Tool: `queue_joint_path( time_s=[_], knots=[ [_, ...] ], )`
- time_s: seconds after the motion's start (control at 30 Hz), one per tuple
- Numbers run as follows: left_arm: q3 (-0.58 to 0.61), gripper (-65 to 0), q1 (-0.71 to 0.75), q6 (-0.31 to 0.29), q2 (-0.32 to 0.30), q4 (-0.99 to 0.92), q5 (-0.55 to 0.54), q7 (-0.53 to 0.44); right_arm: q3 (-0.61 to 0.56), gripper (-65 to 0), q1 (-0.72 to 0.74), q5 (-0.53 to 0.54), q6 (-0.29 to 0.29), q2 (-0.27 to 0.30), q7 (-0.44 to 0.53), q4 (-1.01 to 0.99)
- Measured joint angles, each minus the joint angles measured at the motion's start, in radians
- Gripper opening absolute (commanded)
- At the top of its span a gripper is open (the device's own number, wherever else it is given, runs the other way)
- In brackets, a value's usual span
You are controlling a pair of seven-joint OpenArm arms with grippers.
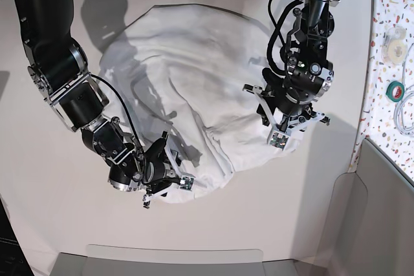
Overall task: Layout the t-shirt on the table in an organized manner, then fold the t-shirt properly
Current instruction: 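Drag the shirt with both grippers, spreading the grippers apart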
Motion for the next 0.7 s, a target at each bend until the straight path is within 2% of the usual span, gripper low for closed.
queue_joint_path(
  time_s=[0.03,0.13,0.2,0.27,0.47,0.7],
  knots=[
    [0.000,-43.8,0.000,0.000,0.000,0.000,0.000,0.000,0.000,-41.5,0.002,0.000,-0.014,-0.001,0.009,0.000],
    [0.000,-43.8,0.002,0.000,0.001,0.000,0.000,0.000,0.002,-41.4,0.003,0.000,-0.138,0.009,0.095,-0.002],
    [0.000,-43.8,0.002,0.000,0.001,0.000,0.000,0.000,0.026,-40.8,0.010,0.005,-0.183,0.007,0.135,-0.047],
    [0.000,-43.8,0.002,0.000,0.000,0.000,0.000,0.000,0.072,-36.1,0.010,0.002,-0.221,-0.001,0.150,-0.110],
    [-0.001,-43.8,0.003,0.000,0.000,0.000,0.000,0.000,0.111,-16.6,-0.014,-0.003,-0.244,-0.008,0.193,-0.163],
    [-0.001,-43.8,0.003,0.000,0.000,0.000,0.000,0.001,0.111,-14.9,-0.016,-0.003,-0.244,-0.023,0.201,-0.163]
  ],
)
